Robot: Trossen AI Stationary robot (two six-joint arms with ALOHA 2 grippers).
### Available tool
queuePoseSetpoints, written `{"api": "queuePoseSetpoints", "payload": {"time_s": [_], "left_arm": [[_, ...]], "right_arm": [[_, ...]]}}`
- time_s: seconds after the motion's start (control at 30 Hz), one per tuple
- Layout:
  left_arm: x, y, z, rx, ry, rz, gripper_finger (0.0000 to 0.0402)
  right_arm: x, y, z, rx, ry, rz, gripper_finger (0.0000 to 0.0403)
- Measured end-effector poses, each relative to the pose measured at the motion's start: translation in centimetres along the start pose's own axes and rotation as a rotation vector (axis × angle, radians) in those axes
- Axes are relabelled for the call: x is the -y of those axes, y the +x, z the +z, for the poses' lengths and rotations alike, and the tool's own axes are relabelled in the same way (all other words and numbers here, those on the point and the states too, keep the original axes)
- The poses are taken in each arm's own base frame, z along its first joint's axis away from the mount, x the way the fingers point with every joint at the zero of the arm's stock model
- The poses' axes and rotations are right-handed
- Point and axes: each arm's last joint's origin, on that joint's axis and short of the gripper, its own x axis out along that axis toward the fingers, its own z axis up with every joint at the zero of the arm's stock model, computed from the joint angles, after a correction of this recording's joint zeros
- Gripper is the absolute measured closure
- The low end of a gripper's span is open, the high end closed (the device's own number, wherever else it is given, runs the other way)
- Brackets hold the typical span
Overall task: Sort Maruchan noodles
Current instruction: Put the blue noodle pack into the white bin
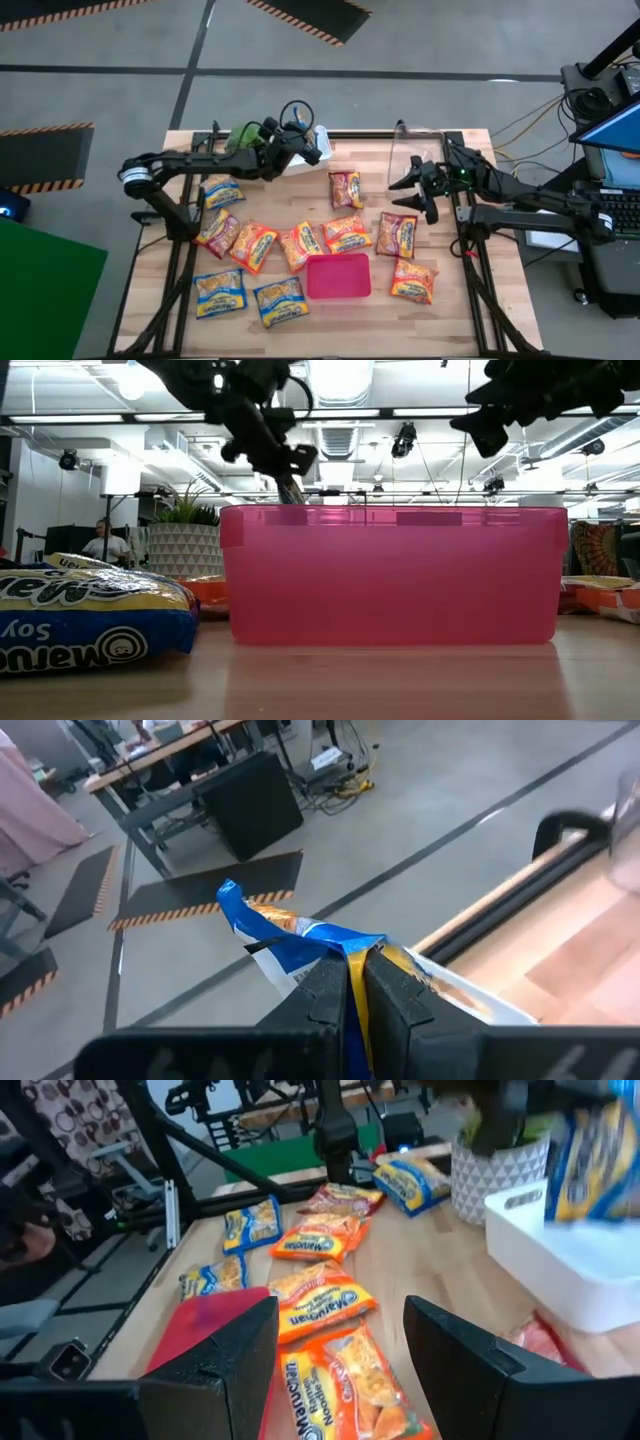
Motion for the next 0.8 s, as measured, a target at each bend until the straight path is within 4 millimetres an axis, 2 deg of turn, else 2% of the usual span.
{"api": "queuePoseSetpoints", "payload": {"time_s": [0.33, 0.8], "left_arm": [[2.4, 2.0, -0.6, -0.032, 0.025, 0.048, 0.0398], [3.8, 3.6, -1.4, -0.082, 0.096, 0.054, 0.0389]], "right_arm": [[0.0, 0.0, -0.7, -0.064, -0.048, 0.002, 0.0197], [0.0, 0.0, -0.7, -0.066, -0.012, 0.0, 0.0197]]}}
